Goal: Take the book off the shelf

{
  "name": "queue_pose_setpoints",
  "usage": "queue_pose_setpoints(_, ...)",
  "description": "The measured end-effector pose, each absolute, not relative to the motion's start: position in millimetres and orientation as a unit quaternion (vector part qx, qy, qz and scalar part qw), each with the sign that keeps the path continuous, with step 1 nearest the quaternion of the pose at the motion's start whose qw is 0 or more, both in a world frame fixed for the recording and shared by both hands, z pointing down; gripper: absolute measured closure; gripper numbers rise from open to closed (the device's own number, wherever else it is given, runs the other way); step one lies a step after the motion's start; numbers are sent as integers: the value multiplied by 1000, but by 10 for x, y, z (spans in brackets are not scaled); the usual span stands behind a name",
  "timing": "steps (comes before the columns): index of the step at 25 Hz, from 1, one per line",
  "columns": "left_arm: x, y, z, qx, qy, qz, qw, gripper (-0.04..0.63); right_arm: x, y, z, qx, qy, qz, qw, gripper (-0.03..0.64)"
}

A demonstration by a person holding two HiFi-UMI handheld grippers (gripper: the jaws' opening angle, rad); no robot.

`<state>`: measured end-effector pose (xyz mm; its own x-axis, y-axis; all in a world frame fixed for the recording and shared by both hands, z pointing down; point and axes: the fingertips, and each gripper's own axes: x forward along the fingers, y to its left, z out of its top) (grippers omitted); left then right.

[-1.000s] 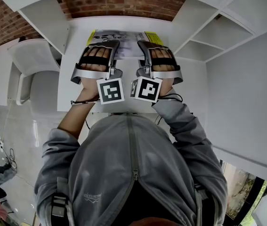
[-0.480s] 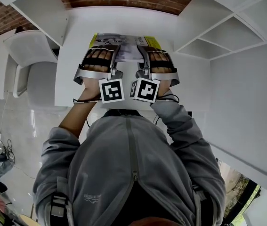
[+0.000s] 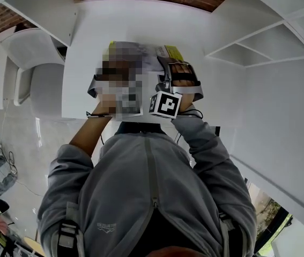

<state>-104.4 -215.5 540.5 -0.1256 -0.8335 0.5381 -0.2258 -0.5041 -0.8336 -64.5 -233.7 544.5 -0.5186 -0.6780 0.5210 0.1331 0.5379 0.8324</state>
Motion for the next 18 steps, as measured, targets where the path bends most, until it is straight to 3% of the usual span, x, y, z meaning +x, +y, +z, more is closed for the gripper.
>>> queue_pose_setpoints(18, -970, -2041, 6095, -654, 403, -611, 188, 520, -594, -2212, 6140, 137, -758, -405, 493, 534)
